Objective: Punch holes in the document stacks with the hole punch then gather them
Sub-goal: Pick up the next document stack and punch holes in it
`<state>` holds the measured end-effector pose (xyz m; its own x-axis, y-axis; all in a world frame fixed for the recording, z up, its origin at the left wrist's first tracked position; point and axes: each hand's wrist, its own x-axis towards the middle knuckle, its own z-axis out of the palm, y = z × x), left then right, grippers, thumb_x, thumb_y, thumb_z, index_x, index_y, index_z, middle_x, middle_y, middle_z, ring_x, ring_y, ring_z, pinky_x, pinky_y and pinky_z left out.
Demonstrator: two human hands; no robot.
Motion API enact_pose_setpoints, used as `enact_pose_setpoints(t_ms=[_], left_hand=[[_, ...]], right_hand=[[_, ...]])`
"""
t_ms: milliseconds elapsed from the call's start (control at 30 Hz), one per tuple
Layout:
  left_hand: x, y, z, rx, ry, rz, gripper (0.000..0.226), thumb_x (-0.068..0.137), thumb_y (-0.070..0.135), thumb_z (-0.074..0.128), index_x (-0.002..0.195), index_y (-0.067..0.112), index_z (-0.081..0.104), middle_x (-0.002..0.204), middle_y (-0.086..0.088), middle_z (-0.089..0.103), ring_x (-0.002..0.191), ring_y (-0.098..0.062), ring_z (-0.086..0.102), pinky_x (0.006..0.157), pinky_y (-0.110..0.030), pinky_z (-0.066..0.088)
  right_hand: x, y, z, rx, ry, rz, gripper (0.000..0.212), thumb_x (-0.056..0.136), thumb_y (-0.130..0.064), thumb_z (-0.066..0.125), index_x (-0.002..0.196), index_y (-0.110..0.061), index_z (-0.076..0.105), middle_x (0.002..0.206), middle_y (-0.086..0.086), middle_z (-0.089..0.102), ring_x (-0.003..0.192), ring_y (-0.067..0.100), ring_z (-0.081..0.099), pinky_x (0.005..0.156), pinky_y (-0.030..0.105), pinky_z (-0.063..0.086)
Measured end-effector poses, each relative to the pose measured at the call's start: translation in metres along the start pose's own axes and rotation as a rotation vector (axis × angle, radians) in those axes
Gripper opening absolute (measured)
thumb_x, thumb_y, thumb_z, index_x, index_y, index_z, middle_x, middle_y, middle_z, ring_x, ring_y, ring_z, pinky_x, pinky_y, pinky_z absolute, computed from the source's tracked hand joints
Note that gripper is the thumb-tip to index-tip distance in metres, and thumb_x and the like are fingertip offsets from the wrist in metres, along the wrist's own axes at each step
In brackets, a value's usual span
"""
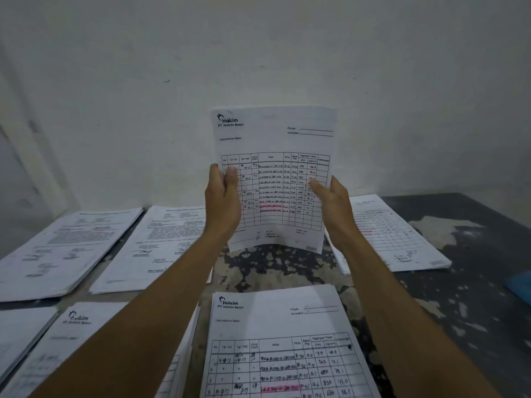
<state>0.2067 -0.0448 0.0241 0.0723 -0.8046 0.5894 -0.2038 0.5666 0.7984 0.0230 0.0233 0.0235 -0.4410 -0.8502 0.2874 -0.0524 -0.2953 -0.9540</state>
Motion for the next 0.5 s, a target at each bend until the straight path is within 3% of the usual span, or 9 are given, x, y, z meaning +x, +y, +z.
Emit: enact_pose_setpoints(t_ms=[100,233,433,500], left_hand=[[0.001,-0.001,-0.004,-0.004,-0.012,-0.019,0.032,0.103,0.045,0.036,0.084,0.02,0.035,0.076,0.0,0.042,0.064,-0.006,0.039,0.057,-0.029,0.038],[0.002,0.0,-0.009,-0.025,-0.03,-0.026,0.035,0.102,0.047,0.04,0.082,0.019,0.034,0.077,-0.004,0.041,0.065,-0.011,0.038,0.057,-0.03,0.036],[0.004,0.008,-0.012,0.009,-0.006,0.011,0.031,0.102,0.04,0.044,0.082,0.017,0.037,0.073,-0.004,0.042,0.061,-0.01,0.036,0.054,-0.031,0.037],[0.007,0.015,-0.015,0.011,0.006,0.003,0.027,0.101,0.038,0.048,0.089,0.014,0.048,0.082,-0.006,0.059,0.069,-0.014,0.055,0.062,-0.035,0.05]], right_hand=[[0.001,0.001,-0.005,-0.032,-0.013,-0.02,0.026,0.1,-0.03,0.054,0.123,-0.021,0.061,0.116,-0.006,0.07,0.106,0.014,0.066,0.091,0.044,0.056],[0.001,0.004,-0.009,-0.041,-0.036,-0.017,0.027,0.1,-0.031,0.054,0.124,-0.021,0.063,0.112,-0.01,0.072,0.099,0.008,0.069,0.075,0.028,0.056],[0.0,-0.006,-0.01,-0.064,-0.041,-0.038,0.019,0.1,-0.029,0.055,0.116,-0.025,0.065,0.111,-0.01,0.072,0.104,0.01,0.067,0.094,0.041,0.053],[0.002,-0.015,-0.013,-0.063,-0.035,-0.031,0.018,0.099,-0.027,0.056,0.113,-0.026,0.067,0.107,-0.011,0.073,0.101,0.011,0.068,0.092,0.042,0.054]])
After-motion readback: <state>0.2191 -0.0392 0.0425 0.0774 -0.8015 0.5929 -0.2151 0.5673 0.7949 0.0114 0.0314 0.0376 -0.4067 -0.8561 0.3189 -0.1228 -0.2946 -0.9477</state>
